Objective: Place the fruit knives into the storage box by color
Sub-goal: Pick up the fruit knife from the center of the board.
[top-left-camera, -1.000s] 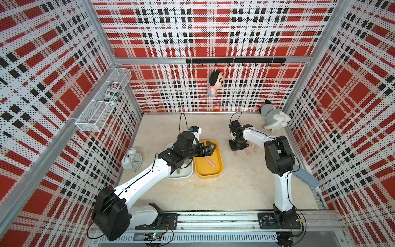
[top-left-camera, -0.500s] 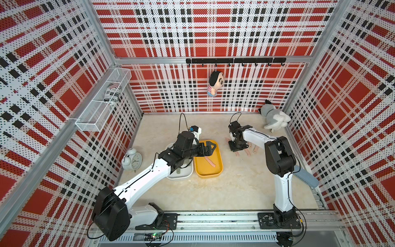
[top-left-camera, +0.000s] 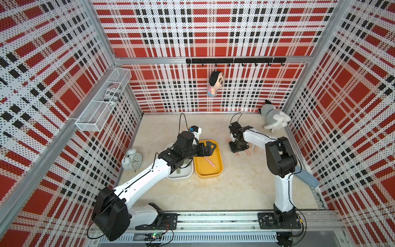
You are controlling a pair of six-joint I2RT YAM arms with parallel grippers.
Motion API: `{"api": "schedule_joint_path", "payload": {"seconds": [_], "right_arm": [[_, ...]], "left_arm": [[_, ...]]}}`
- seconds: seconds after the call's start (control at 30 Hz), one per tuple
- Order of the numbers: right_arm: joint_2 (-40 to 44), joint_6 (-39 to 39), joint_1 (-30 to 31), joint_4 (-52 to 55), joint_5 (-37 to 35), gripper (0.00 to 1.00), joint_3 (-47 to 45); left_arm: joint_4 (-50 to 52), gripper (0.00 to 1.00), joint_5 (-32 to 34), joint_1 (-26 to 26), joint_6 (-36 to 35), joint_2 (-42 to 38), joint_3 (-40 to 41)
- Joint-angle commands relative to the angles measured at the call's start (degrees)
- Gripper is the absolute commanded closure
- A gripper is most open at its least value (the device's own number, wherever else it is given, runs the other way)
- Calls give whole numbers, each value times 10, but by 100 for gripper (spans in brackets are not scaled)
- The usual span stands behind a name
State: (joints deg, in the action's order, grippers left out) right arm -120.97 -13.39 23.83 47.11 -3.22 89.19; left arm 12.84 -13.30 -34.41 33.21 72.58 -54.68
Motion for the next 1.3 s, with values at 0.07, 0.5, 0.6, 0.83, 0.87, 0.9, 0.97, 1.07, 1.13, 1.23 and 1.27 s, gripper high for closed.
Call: {"api": "schedule_joint_path", "payload": {"seconds": [0.07,0.5,0.6,0.83,0.87,0.9,0.97,1.07,1.13,1.23,1.27], "right_arm": [[-30,5,6,34,8,72,-15],[26,-4,8,44,22,79,2],[36,-5,12,54,22,80,15],[53,-8,27,79,23,80,41],[54,-8,29,82,23,80,43],[57,-9,31,85,23,80,44],[62,-11,34,86,25,80,44],[70,-16,40,89,26,80,45],[76,-18,46,92,26,80,47],[84,-23,54,100,25,80,54],[87,-25,58,102,25,80,57]], "left_arm": [[-9,2,-4,5,-4,-9,0],[2,2,-2,19,-8,-21,4],[6,2,-2,23,-10,-23,5],[20,2,5,26,-15,-26,10],[23,2,6,26,-16,-27,11],[28,2,9,27,-18,-27,12],[37,1,14,28,-21,-30,13],[49,2,18,32,-25,-35,18],[58,1,19,35,-28,-40,23],[71,2,22,40,-33,-48,28],[74,2,23,42,-34,-52,30]]}}
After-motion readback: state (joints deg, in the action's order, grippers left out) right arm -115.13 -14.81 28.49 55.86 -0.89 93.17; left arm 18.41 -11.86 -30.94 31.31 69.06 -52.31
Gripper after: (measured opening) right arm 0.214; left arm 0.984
